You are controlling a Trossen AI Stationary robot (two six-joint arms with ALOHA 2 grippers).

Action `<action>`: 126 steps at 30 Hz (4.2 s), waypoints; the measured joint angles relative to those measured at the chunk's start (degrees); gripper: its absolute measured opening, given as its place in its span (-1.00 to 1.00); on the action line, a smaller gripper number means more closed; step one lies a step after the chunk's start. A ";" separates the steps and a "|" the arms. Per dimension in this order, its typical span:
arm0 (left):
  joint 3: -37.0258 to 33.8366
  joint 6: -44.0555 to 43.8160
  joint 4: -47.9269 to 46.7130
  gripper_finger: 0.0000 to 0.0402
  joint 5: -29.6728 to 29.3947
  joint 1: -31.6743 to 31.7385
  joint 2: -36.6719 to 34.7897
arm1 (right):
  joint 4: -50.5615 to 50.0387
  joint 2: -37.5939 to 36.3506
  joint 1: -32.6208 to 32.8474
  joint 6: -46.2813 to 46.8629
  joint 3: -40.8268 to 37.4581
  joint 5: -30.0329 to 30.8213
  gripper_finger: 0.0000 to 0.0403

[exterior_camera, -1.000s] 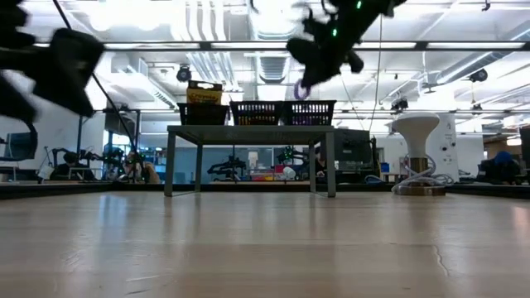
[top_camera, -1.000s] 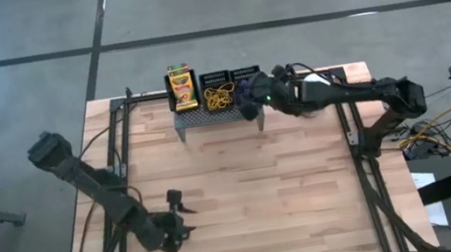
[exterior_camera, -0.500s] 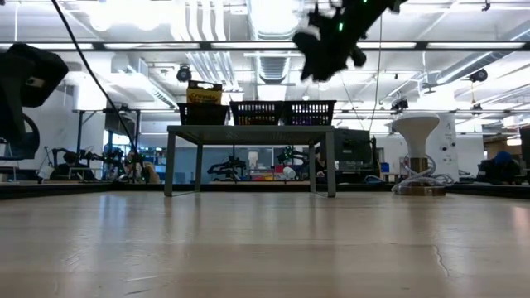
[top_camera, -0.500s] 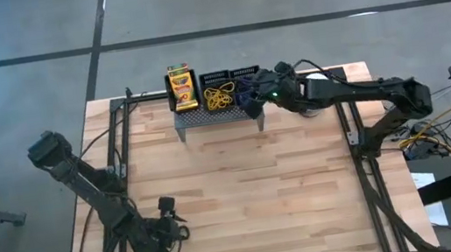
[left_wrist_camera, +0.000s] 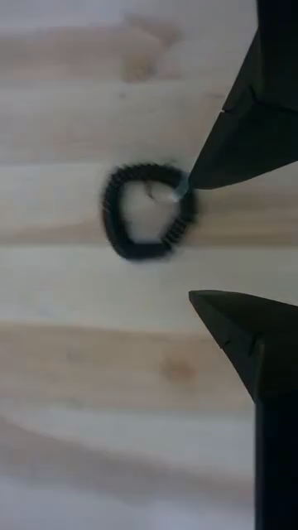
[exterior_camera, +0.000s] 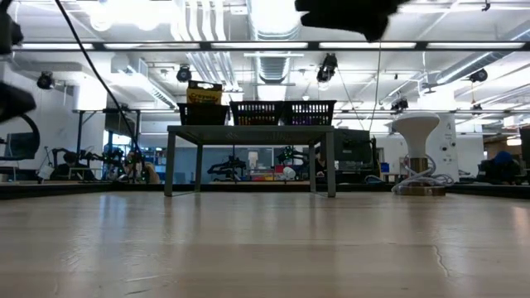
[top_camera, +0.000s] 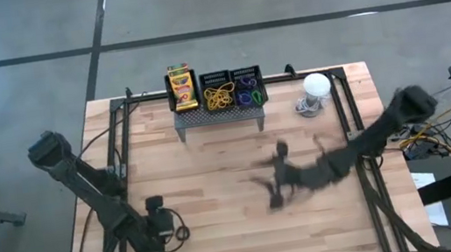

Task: Pick & Place Office Desk Supplies
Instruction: Put the black spring keychain in the right black bin on the shelf, then return to Home Position

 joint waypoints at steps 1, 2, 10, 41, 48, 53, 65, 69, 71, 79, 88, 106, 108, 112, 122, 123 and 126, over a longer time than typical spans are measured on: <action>-1.97 0.19 4.33 0.07 -0.16 0.13 0.00 | 4.15 2.51 2.17 -0.35 -1.11 1.71 -0.11; -3.95 0.19 8.87 0.07 -0.65 0.39 0.00 | 7.82 5.07 4.09 -1.01 -1.76 3.67 -0.12; -16.55 0.17 32.45 -0.05 -4.20 2.91 0.04 | 19.03 21.13 8.69 -11.13 2.36 11.19 -0.13; -2.25 29.77 37.93 -0.94 -13.28 18.47 8.47 | 7.31 26.55 2.38 7.26 2.64 1.20 -0.15; -1.63 39.85 46.59 -0.95 -14.09 21.33 11.32 | 13.28 29.99 -0.64 14.22 3.12 -3.42 0.02; -1.76 46.98 49.74 -0.94 -15.14 21.22 12.20 | 23.00 35.03 -3.06 11.47 5.99 -7.59 0.11; -2.15 47.25 48.40 -0.94 -16.67 20.99 13.27 | 26.56 37.45 -5.37 9.19 9.21 -14.59 -0.36; -2.15 48.17 48.40 -0.83 -16.67 21.19 13.25 | 21.00 35.54 -5.17 10.19 8.88 -14.76 -0.79; -2.09 48.30 48.30 -0.67 -16.67 21.39 13.03 | 17.00 34.59 -5.16 10.55 8.86 -14.40 -0.89; 0.01 49.67 42.42 0.08 -16.71 20.59 5.20 | -8.86 19.53 -2.58 10.94 11.10 4.86 -0.93; -2.35 42.50 38.78 0.22 -17.78 20.11 0.90 | -44.86 0.04 -20.92 12.96 20.25 13.44 -0.93; -3.66 40.04 39.51 0.01 -18.38 20.15 1.07 | -46.16 -1.57 -48.59 8.76 21.05 -19.79 -0.34; -3.66 40.02 39.51 0.01 -18.38 20.15 1.07 | -45.76 -3.86 -46.49 6.91 20.89 -19.73 -0.24; -3.66 40.02 39.49 0.01 -18.38 20.15 1.07 | -45.38 -10.86 -38.08 3.87 16.85 -19.91 -0.15; -3.66 39.43 39.60 0.01 -18.40 20.31 1.05 | -37.42 -39.91 -15.56 9.33 -13.72 -36.41 -0.46; -3.66 39.41 39.80 0.01 -18.38 20.43 1.07 | -36.21 -43.29 -14.49 9.77 -16.29 -36.65 -0.51; -3.66 37.24 41.59 0.01 -18.31 21.45 1.07 | -33.32 -52.53 -12.75 7.62 -23.23 -37.67 -0.67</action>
